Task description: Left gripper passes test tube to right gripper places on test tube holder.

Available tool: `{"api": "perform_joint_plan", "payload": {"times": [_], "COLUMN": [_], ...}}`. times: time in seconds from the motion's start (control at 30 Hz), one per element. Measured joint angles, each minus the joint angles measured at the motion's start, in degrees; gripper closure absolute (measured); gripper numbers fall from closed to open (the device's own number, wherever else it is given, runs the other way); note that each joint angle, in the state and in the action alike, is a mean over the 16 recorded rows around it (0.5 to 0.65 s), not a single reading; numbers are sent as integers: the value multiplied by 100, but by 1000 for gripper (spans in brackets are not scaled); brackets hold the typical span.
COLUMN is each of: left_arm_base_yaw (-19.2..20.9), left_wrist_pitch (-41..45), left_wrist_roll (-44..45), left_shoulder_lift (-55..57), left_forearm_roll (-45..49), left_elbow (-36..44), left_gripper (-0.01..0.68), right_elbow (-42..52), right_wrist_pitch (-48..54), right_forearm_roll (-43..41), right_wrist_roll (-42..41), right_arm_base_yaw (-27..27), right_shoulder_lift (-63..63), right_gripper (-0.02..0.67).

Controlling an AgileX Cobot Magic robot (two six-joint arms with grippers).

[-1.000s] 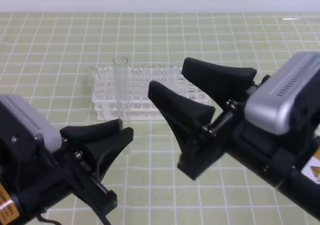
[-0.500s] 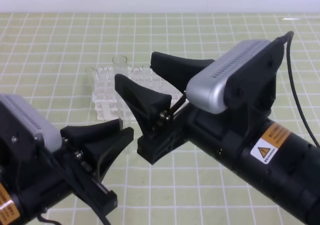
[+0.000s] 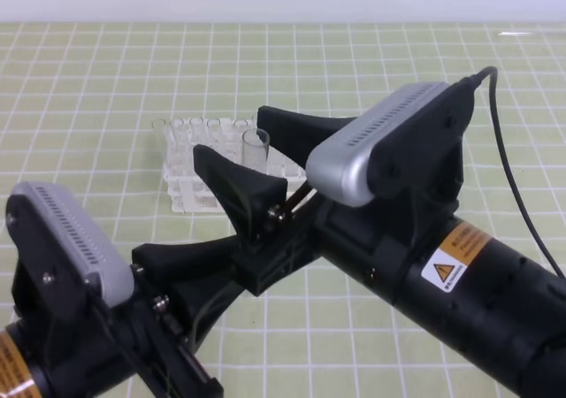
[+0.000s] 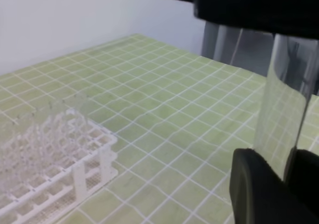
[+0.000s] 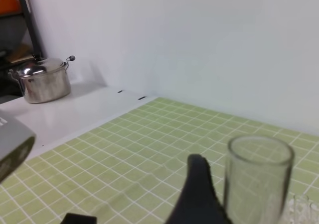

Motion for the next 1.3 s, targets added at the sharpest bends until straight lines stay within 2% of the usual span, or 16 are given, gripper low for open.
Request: {"api": "perform_joint_plan", "payload": {"times": [0.43,0.7,0.97,1.3], "left_arm_base_yaw": [-99,-100,-99,-100], "left_wrist_pitch": [5,-13,-44,-17], "left_wrist_roll": [-228,-284,-284,-284], "left_shoulder_lift": [0,0,0,0], "left_forearm_roll": [-13,-20,-25,-28], "left_elbow": [0,0,1,1], "left_gripper": [620,636,653,627], "right_elbow": [0,0,0,-1], "right_wrist_pitch": [-23,-51,-54,-44], "right_forearm_roll": [13,13,13,-58], "right_wrist_roll": [109,170,173,190], "right_arm_base_yaw": [0,0,0,0], "right_shoulder_lift": [54,57,64,68], "right_gripper": [194,210,275,399]}}
